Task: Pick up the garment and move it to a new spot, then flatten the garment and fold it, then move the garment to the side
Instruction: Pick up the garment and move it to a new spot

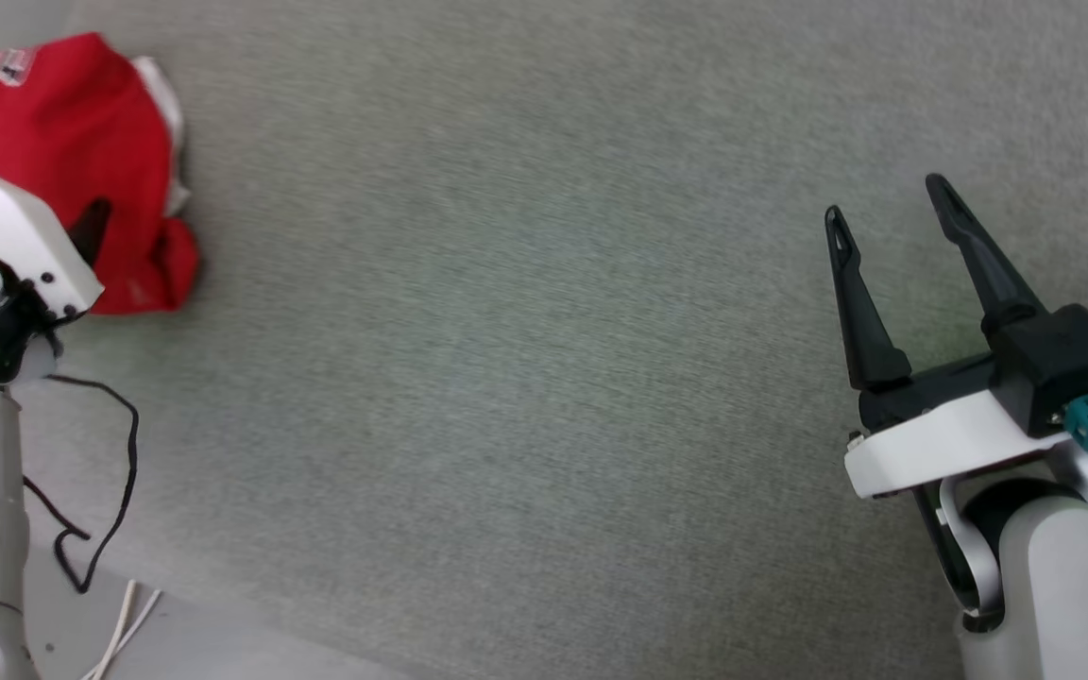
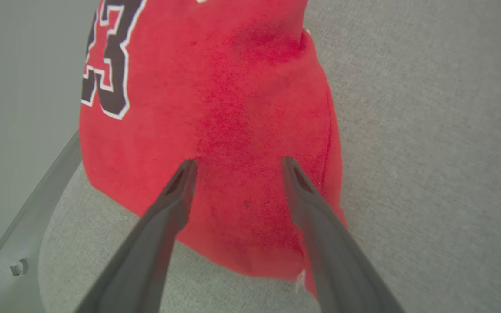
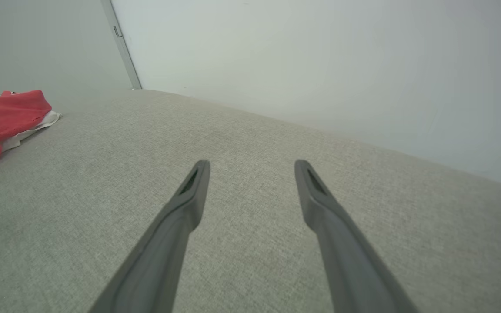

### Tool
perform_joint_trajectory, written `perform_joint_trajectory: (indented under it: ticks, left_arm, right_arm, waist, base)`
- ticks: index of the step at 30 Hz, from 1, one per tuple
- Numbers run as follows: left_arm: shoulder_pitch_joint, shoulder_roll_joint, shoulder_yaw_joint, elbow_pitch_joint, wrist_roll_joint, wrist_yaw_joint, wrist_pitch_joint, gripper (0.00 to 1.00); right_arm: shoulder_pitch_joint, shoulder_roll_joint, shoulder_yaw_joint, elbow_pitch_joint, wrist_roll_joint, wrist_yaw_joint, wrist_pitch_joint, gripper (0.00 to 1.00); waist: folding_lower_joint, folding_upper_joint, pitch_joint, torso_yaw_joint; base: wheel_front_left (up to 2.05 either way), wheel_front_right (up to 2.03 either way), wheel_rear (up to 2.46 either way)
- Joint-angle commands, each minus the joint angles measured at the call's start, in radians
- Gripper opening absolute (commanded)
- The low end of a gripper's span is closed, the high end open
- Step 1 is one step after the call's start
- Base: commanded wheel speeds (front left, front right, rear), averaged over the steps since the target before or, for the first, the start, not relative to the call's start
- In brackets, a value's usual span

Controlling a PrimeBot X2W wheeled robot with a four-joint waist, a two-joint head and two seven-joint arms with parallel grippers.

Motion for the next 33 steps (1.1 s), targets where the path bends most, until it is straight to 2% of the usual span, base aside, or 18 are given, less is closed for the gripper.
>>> perform_joint_trajectory:
  ticks: [1, 4, 9, 10, 12, 18, 22, 26, 33]
  left_arm:
    - [-0.019, 0.015, 0.005, 0.025, -0.015, -0.001, 0.027, 1.00]
    - [-0.021, 0.025, 0.012, 0.093, -0.047, -0.002, 0.103, 1.00]
    - [0.002, 0.008, 0.007, 0.195, -0.073, 0.012, 0.218, 1.00]
    - [0.000, 0.026, 0.006, 0.192, -0.059, 0.026, 0.160, 0.00]
    - [0.003, 0.019, 0.004, 0.204, -0.066, 0.021, 0.153, 0.00]
    - [-0.007, 0.050, -0.004, 0.197, -0.049, 0.015, 0.082, 0.00]
    - [-0.034, 0.091, -0.020, 0.147, -0.009, 0.027, -0.057, 0.00]
    - [-0.055, 0.111, -0.031, 0.094, 0.036, 0.046, -0.241, 0.00]
    - [-0.086, 0.114, -0.060, 0.025, 0.087, 0.059, -0.449, 0.00]
  right_arm:
    - [-0.025, 0.000, 0.002, 0.004, -0.002, 0.000, -0.006, 1.00]
    - [-0.037, 0.000, 0.008, 0.013, -0.003, 0.000, -0.011, 1.00]
    - [-0.043, 0.000, 0.010, 0.029, 0.005, 0.000, -0.014, 1.00]
    - [-0.048, 0.000, 0.013, 0.037, -0.002, 0.000, -0.016, 1.00]
    - [-0.048, 0.000, 0.011, 0.040, -0.006, 0.000, -0.018, 1.00]
    - [-0.028, 0.000, 0.012, 0.052, 0.011, 0.000, -0.027, 1.00]
    - [-0.003, 0.000, 0.001, 0.066, 0.031, 0.000, -0.039, 1.00]
    - [0.021, 0.000, -0.016, 0.084, 0.063, 0.000, -0.058, 1.00]
    - [0.081, 0.000, -0.048, 0.115, 0.129, 0.000, -0.095, 1.00]
  waist:
    - [-0.0003, -0.0001, 0.066, -0.060]
    - [-0.0003, -0.0001, 0.086, -0.072]
    - [-0.0003, -0.0001, 0.087, -0.079]
    - [-0.0003, -0.0001, 0.079, -0.082]
    - [-0.0003, -0.0001, 0.065, -0.081]
    - [-0.0003, -0.0001, 0.017, -0.084]
    - [-0.0003, -0.0001, -0.035, -0.086]
    - [-0.0003, -0.0001, -0.101, -0.091]
    - [-0.0003, -0.0001, -0.233, -0.120]
  base:
    - [0.00, 0.00, 0.00]
    - [0.00, 0.00, 0.00]
    - [0.00, 0.00, 0.00]
    - [0.00, 0.00, 0.00]
    - [0.00, 0.00, 0.00]
    - [0.00, 0.00, 0.00]
    - [0.00, 0.00, 0.00]
    - [0.00, 0.00, 0.00]
    - [0.00, 0.00, 0.00]
